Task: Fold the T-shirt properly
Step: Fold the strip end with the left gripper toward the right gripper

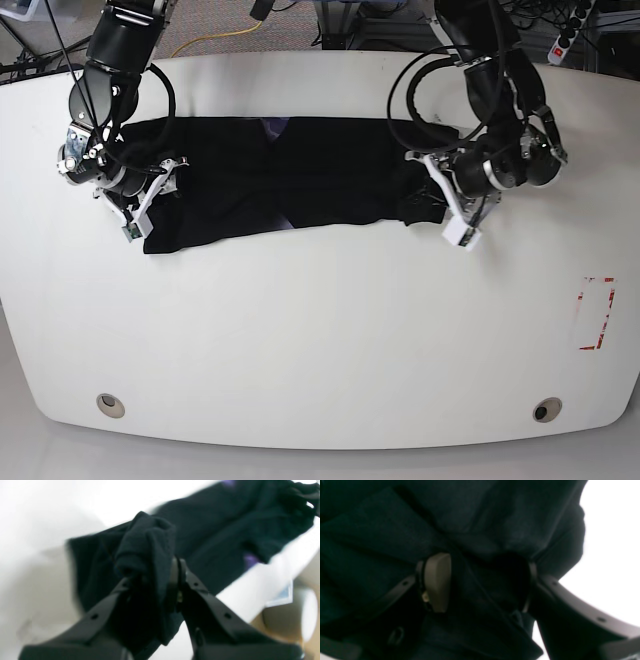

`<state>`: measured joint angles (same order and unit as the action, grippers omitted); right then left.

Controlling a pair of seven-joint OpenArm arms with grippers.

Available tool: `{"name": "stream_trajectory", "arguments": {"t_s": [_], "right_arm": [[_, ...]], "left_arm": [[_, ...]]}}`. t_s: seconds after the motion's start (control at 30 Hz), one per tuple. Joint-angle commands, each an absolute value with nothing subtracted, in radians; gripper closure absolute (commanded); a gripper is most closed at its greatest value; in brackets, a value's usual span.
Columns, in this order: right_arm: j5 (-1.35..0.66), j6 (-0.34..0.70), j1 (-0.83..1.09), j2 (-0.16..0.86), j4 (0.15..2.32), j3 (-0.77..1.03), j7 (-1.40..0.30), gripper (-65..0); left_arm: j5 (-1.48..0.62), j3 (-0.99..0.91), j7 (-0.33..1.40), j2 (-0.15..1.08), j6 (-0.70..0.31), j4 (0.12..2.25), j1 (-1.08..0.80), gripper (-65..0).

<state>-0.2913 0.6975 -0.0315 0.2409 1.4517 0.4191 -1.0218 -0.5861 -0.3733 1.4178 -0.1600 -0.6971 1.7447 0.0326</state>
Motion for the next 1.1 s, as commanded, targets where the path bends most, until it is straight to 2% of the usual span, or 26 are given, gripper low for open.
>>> {"name": "stream_trajectory", "arguments": {"t_s": [0.0,0.27,0.87,0.93,1.07], "right_arm": [[-0.289,0.698,-0.045,0.252,1.468,0.421,-1.018,-35.8],[-0.289,0.698,-0.045,0.252,1.465,0.421,-1.018,-35.8],[-0.289,0.698,-0.045,0.252,1.465,0.421,-1.017,-35.8],[-0.289,0.698,-0.045,0.252,1.465,0.421,-1.017,-35.8],[-0.289,0.698,-0.045,0.252,1.465,0.421,-1.017,-35.8]], "left_arm": [[-0.613,-0.328,1.396,-0.157,-0.698,1.767,0.058,-3.9],[-0.611,-0.254,1.396,-0.157,-0.698,1.741,0.096,-4.2],[-0.613,-0.108,1.365,-0.157,-0.698,1.520,0.214,-4.6],[-0.613,-0.076,1.365,-0.157,-0.698,1.497,0.223,-7.6],[-0.608,-0.035,1.362,-0.157,-0.698,1.483,0.226,-20.3]]}}
